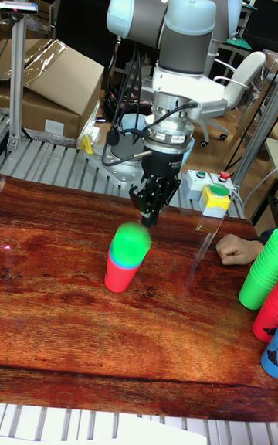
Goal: Stack the cups
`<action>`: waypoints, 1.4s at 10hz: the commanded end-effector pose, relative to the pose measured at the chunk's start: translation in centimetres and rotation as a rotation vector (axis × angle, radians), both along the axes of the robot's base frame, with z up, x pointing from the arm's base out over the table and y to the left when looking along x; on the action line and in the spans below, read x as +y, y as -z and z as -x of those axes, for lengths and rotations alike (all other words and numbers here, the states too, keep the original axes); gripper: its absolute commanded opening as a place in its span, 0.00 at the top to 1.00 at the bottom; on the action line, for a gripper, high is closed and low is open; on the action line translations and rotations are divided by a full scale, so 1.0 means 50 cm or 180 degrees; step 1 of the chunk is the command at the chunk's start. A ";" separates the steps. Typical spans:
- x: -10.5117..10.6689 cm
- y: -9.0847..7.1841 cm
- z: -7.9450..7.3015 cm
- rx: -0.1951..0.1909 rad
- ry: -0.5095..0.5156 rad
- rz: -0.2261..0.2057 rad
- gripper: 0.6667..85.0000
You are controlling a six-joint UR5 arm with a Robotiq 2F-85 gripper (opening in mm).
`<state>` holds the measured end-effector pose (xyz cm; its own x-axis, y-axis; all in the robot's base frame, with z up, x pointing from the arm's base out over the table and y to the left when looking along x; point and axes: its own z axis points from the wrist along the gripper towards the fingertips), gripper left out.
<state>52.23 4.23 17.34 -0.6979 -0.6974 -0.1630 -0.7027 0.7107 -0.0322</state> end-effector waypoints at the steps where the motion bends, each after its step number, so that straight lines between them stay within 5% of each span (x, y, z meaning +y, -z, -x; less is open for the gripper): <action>1: 0.005 0.005 0.000 -0.0006 -0.0047 -0.0033 0.73; 4: 0.005 0.006 0.000 -0.0001 -0.0038 -0.0034 0.74; 5: 0.005 0.005 0.000 0.0013 0.0005 -0.0031 0.78; 6: 0.000 0.005 0.011 0.0107 0.0181 -0.0006 0.98; 7: 0.010 -0.002 0.025 0.0209 0.0323 -0.0065 0.99; 10: -0.015 -0.065 0.039 0.0249 0.0468 0.0141 0.99; 14: -0.038 -0.126 0.073 0.0311 0.0448 0.0093 0.99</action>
